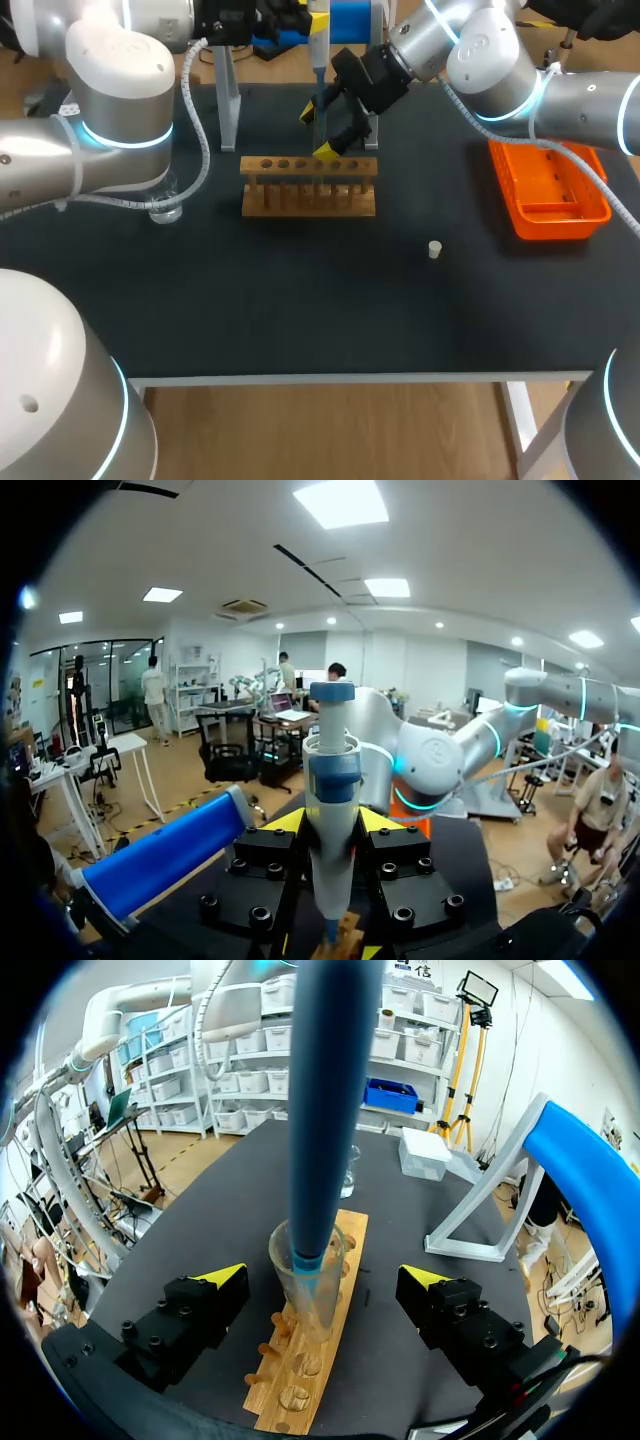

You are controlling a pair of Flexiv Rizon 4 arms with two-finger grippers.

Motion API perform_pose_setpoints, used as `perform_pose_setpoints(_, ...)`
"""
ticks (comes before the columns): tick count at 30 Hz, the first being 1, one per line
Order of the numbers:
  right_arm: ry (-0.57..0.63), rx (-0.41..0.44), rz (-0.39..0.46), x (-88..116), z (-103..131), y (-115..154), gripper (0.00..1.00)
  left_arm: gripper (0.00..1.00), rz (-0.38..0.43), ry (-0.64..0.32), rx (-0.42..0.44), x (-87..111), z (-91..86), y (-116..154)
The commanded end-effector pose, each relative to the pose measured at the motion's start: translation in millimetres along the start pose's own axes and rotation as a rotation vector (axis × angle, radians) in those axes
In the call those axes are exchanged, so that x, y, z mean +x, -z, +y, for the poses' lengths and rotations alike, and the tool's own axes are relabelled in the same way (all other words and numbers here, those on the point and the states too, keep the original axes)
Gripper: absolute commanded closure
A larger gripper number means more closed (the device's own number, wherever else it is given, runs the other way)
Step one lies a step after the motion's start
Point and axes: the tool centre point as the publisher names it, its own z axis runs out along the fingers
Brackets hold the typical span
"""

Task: Invert the test tube, pick up the pipette, mount the tip to pipette, aspirate from beaker and dispense into the tube, eject the tip, return the pipette, and cap with the stopper.

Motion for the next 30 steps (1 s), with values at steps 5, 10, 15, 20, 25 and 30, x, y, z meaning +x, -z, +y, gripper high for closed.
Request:
perform_pose_setpoints(5, -0.005, 0.005, -0.006, 4.8, -1.2, 10.8, 0.0, 1.0, -0.002, -0.001, 0.005, -0.4, 0.9, -1.5)
perform_pose_setpoints(10, -0.008, 0.003, -0.016, 5.5, -0.9, 18.6, 0.0, 1.0, -0.002, -0.001, 0.005, -0.4, 0.9, -1.5)
perform_pose_setpoints(15, -0.019, -0.003, -0.035, 4.6, 1.7, 31.1, 0.0, 1.0, -0.002, -0.001, 0.005, -0.4, 0.9, -1.5)
perform_pose_setpoints(20, -0.018, -0.003, -0.051, 8.2, 4.9, 51.8, 0.0, 1.0, -0.002, -0.001, 0.005, -0.4, 0.9, -1.5)
perform_pose_setpoints(25, -0.015, 0.009, -0.073, 13.8, 7.5, 73.3, 0.0, 1.0, -0.002, -0.001, 0.005, -0.4, 0.9, -1.5)
perform_pose_setpoints(30, -0.035, 0.034, -0.12, 17.4, 11.8, 99.9, 0.0, 1.0, -0.002, -0.001, 0.005, -0.4, 0.9, -1.5)
